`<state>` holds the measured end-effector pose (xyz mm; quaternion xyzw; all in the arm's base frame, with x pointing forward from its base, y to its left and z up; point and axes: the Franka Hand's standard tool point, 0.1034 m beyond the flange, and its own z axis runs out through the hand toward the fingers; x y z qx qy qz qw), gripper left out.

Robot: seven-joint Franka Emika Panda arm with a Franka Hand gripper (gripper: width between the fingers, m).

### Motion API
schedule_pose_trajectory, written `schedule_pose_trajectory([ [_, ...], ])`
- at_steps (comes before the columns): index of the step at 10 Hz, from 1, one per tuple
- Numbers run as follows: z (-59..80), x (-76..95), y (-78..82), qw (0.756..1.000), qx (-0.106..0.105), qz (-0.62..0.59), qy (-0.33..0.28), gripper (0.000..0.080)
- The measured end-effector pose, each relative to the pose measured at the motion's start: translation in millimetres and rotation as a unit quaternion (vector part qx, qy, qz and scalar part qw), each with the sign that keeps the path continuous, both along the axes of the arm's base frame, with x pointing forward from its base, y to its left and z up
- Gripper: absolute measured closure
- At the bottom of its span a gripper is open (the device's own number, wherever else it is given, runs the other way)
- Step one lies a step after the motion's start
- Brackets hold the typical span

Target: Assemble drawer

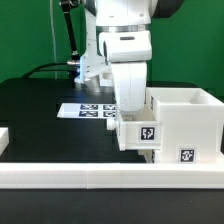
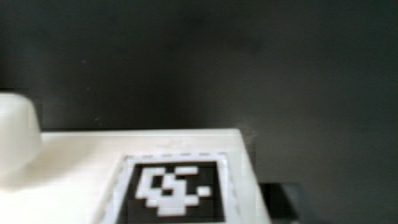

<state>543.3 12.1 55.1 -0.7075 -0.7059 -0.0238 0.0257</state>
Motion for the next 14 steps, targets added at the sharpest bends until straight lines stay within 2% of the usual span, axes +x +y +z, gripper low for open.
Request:
schedule_pose_trajectory([
  [2, -0.1, -0.1, 0.0, 1.000, 0.000, -0.001, 0.000, 0.0377],
  [3, 0.1, 0.0, 0.2, 1.000, 0.000, -0.001, 0.000, 0.0377],
  [4, 1.9, 0.5, 0.2, 1.000, 0.000, -0.002, 0.000, 0.0213],
  [5, 7.4, 2.1, 0.1, 1.000, -0.002, -0.004, -0.003, 0.0169],
  [9, 43.4, 9.5, -12.0, 1.000, -0.013, -0.006, 0.001, 0.0151],
  [11, 39.0, 7.8, -14.6, 1.000, -0.012, -0.006, 0.003, 0.0151],
  [12, 33.1, 6.5, -20.3, 1.000, 0.005, 0.029, 0.002, 0.0151],
  [13, 19.7, 5.9, -42.2, 0.998, 0.038, 0.045, 0.001, 0.0151],
  [14, 13.2, 8.1, -62.7, 0.996, 0.057, 0.065, 0.001, 0.0151],
])
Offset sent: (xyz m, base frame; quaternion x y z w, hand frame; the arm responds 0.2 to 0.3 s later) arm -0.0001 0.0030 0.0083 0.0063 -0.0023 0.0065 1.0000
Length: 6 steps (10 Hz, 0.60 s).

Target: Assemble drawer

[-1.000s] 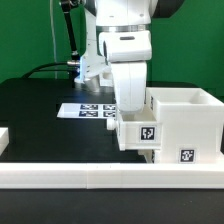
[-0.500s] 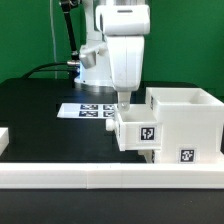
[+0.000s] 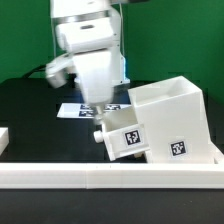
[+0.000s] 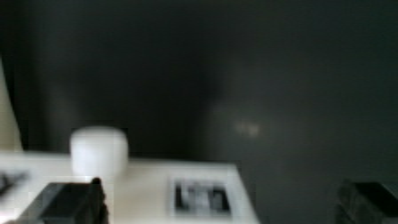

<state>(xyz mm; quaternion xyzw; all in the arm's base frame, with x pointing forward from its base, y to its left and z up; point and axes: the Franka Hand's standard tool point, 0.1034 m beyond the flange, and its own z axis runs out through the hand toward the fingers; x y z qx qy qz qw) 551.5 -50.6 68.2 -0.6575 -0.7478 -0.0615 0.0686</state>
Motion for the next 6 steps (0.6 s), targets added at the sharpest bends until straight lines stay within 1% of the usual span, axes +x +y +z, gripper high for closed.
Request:
schedule_pose_trajectory([
  [1, -0.7, 2.1, -10.1, 1.000, 0.013, 0.005, 0.005, 0.0151],
  [2, -1.7, -0.7, -16.7, 1.000, 0.028, 0.007, 0.012, 0.0151],
  [3, -2.6, -3.0, -22.7, 0.999, 0.030, -0.005, 0.014, 0.0151],
  [4, -7.2, -8.9, -19.1, 0.999, 0.029, -0.017, 0.018, 0.0151],
  [5, -11.3, -11.0, -19.0, 0.999, 0.031, -0.013, 0.021, 0.0151],
  [6, -17.7, -8.8, -20.2, 0.999, 0.035, -0.011, 0.022, 0.0151],
])
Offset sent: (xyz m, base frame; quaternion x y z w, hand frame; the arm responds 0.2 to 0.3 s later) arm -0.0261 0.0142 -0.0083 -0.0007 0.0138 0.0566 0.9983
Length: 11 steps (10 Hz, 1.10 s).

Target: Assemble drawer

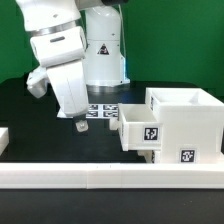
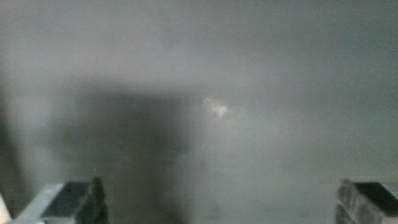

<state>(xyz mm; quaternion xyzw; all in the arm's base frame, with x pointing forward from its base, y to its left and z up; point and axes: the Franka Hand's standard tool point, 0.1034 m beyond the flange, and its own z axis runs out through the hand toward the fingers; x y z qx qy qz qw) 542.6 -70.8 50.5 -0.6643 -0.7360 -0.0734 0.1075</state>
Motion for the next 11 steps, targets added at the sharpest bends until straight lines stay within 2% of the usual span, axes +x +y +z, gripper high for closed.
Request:
schedule_pose_trajectory([
  [2, -6.5, 14.3, 6.7, 1.000, 0.013, 0.003, 0.005, 0.0151],
  [4, -4.2, 32.9, 17.0, 1.000, 0.019, 0.003, -0.002, 0.0151],
  [5, -0.8, 36.2, 20.8, 1.000, 0.015, -0.004, -0.010, 0.0151],
  [8, -2.9, 35.2, 20.7, 1.000, 0.018, -0.009, -0.004, 0.0151],
  [11, 9.9, 57.4, 38.7, 0.999, 0.016, -0.043, -0.007, 0.0151],
])
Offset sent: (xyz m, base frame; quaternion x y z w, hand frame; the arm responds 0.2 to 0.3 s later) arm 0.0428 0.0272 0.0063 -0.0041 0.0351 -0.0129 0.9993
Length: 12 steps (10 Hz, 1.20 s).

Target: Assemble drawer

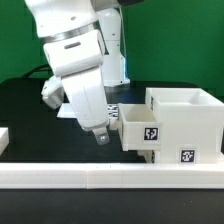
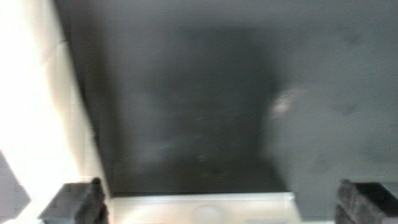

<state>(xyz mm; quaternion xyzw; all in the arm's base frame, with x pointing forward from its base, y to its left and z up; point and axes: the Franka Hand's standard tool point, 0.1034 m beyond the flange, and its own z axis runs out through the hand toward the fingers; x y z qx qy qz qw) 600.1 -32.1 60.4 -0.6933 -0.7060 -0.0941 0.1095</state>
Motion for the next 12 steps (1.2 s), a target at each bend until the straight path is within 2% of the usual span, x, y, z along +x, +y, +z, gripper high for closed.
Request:
schedule_pose_trajectory([
  [2, 5.7, 5.8, 5.8, 1.000, -0.008, -0.011, -0.021, 0.0151],
  [3, 6.1, 3.4, 6.8, 0.999, -0.012, -0.014, -0.027, 0.0151],
  [6, 0.8, -1.8, 12.3, 1.000, -0.009, -0.014, -0.019, 0.0151],
  [9, -3.8, -2.0, 32.4, 1.000, -0.002, 0.000, -0.016, 0.0151],
  [12, -4.4, 0.5, 41.1, 1.000, -0.006, 0.013, -0.019, 0.0151],
])
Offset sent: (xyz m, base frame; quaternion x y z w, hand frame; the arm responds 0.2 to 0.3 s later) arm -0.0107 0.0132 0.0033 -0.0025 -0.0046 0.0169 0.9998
